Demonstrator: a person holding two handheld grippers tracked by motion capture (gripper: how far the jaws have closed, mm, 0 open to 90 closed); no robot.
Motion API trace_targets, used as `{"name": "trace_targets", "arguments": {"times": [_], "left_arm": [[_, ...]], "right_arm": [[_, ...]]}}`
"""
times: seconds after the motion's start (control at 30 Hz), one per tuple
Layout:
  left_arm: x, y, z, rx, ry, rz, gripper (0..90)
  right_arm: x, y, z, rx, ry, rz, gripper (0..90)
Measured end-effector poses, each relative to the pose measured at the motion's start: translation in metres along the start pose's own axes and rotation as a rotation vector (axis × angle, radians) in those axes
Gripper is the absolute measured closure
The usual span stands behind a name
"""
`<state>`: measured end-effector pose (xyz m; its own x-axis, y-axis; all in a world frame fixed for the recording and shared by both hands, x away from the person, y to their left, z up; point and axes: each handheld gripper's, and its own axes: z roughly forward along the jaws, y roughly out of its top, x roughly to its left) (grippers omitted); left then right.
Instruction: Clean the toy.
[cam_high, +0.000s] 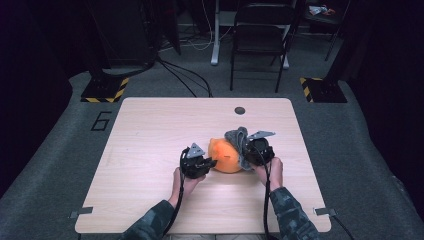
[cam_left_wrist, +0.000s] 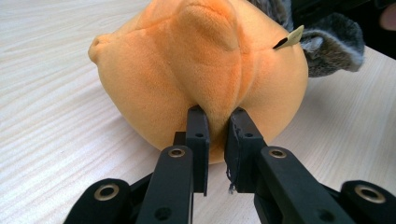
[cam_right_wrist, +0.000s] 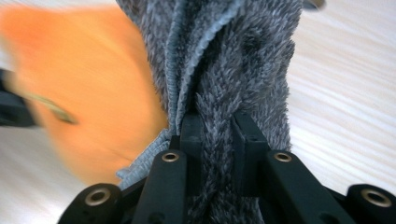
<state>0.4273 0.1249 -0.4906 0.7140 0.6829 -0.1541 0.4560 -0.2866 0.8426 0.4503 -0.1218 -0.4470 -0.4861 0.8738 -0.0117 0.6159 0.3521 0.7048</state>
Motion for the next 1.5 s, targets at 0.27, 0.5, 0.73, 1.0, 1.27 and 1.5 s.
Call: {"name": "trace_targets", "arguments": {"times": [0.27,0.5,0.73,1.0,1.27,1.5], "left_arm": [[0.004,-0.001,-0.001,0.004,-0.004,-0.035,80.2],[0.009,-0.002,-0.002,0.008,0.001,-0.037,79.6],[0.008,-0.001,-0.002,0.002,0.010,-0.021,79.2],[0.010,-0.003,-0.002,0.005,0.007,-0.006,75.7],[0.007,-0.002,-0.005,0.008,0.002,0.028,55.7],[-0.005,-0.007,0.004,-0.008,0.039,0.090,62.4]], "right_arm": [[-0.027,-0.024,0.029,0.114,-0.001,0.087,76.4],[-0.034,-0.023,0.025,0.131,-0.017,0.066,76.7],[-0.029,0.006,-0.025,-0.054,0.013,0.066,76.7],[0.021,0.012,-0.008,-0.026,0.075,-0.051,76.7],[0.016,0.011,-0.004,-0.026,0.069,-0.037,76.6],[0.011,0.009,-0.002,-0.024,0.086,-0.016,76.3]]}}
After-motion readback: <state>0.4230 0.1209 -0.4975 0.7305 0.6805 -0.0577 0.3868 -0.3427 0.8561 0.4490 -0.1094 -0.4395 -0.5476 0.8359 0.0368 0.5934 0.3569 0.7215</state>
